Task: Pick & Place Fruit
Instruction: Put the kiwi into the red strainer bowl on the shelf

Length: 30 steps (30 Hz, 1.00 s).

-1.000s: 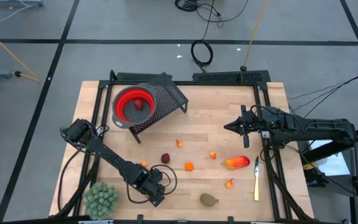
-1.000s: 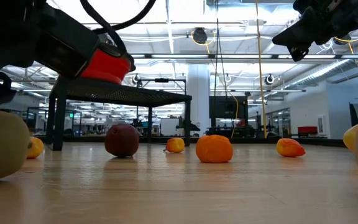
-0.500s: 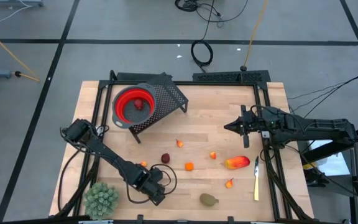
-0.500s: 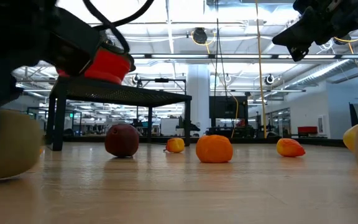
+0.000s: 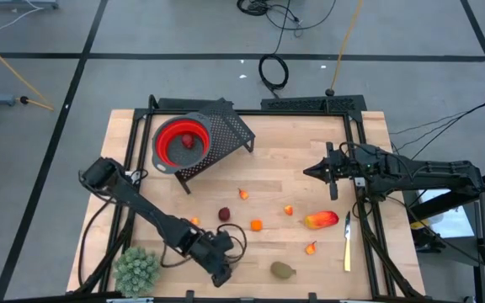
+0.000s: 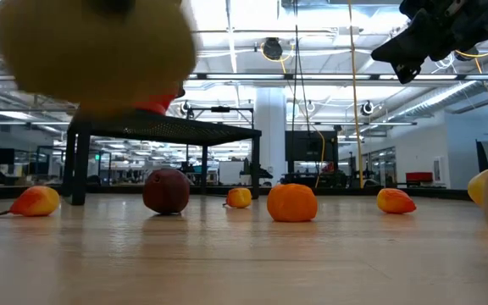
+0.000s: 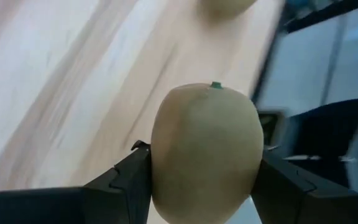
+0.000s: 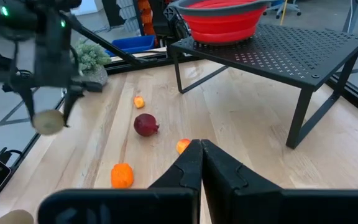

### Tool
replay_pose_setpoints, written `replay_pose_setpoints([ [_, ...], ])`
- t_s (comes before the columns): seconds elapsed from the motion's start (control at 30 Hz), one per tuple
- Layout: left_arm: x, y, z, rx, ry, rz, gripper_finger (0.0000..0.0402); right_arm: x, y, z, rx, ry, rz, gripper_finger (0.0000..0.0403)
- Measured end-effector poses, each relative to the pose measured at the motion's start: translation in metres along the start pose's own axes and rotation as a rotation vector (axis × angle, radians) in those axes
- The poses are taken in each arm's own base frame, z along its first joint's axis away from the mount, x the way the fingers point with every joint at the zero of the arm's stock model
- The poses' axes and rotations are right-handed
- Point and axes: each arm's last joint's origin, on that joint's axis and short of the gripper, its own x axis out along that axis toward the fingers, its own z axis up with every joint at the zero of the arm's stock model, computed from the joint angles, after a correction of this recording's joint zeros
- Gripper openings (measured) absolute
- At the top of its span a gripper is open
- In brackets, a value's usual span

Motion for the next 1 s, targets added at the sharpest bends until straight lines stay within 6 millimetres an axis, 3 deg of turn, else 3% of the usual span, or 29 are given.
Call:
replay_pose_setpoints([
  [0.53,-0.109,-0.047,0.044,0.347,-0.683,-0.19,0.0217,0.0,0.0,0.0,0.0,0.0,0.0,0.0],
  [0.77,-0.134,-0.063,0.059,0.493,-0.946,-0.298,0.0208,0.0,0.0,0.0,-0.005,0.0,0.0,0.0],
  [1.0,-0.15,-0.071,0.068,0.601,-1.087,-0.429,0.0218,0.0,0.0,0.0,-0.048,0.0,-0.002,0.0],
])
